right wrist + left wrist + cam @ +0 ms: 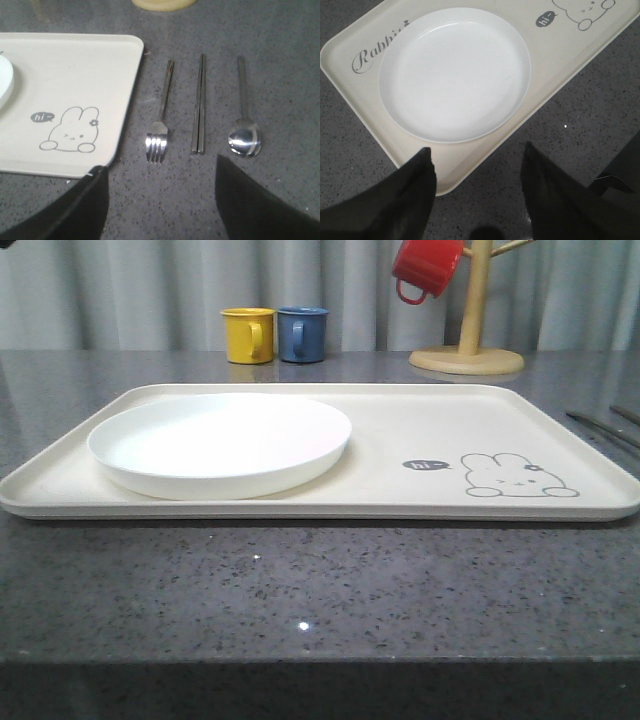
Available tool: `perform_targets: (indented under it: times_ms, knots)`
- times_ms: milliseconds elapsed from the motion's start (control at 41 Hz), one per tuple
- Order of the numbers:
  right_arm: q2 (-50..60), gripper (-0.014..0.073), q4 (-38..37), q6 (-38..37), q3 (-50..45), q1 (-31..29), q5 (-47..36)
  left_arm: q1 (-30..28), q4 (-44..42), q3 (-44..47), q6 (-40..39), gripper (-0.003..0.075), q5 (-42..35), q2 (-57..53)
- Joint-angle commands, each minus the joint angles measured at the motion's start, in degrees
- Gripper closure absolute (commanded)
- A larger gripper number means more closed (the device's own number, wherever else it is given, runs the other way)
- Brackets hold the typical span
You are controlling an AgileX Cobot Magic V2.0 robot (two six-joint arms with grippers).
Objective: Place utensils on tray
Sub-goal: 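Release the plate on the tray and raise the left gripper, then grasp the steel fork with the right gripper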
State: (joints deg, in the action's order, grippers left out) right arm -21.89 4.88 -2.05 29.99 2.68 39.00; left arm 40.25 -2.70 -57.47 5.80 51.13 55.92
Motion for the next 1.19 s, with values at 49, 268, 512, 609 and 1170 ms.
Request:
perform_targets:
  times_ms: [49,268,512,609,1170]
  knots:
    - [-5.8,0.0106,0.2,0.2,6.4,-0.5,2.7,0.3,0.5,2.0,-0.8,0.0344,-4.1,-4.7]
    - [-20.5,0.0106,0.2,1.6,16.2,-0.5,15.9,0.3,0.5,3.0,-0.8,0.0344,-3.8,-5.5]
    - [-36.2,0.0106,0.4,1.6,25.0,-0.3,21.4,0.3,0.5,3.0,-0.8,0.0344,-3.9,-4.7]
    - [-41.0,0.0106,0.3,1.7,28.0,0.2,21.4,0.3,0.5,3.0,-0.8,0.0344,-3.9,-4.7]
    - [-63.3,0.0204,-0.3,1.7,42.8,0.7,22.3,0.3,0.5,3.0,-0.8,0.0353,-4.2,-4.7]
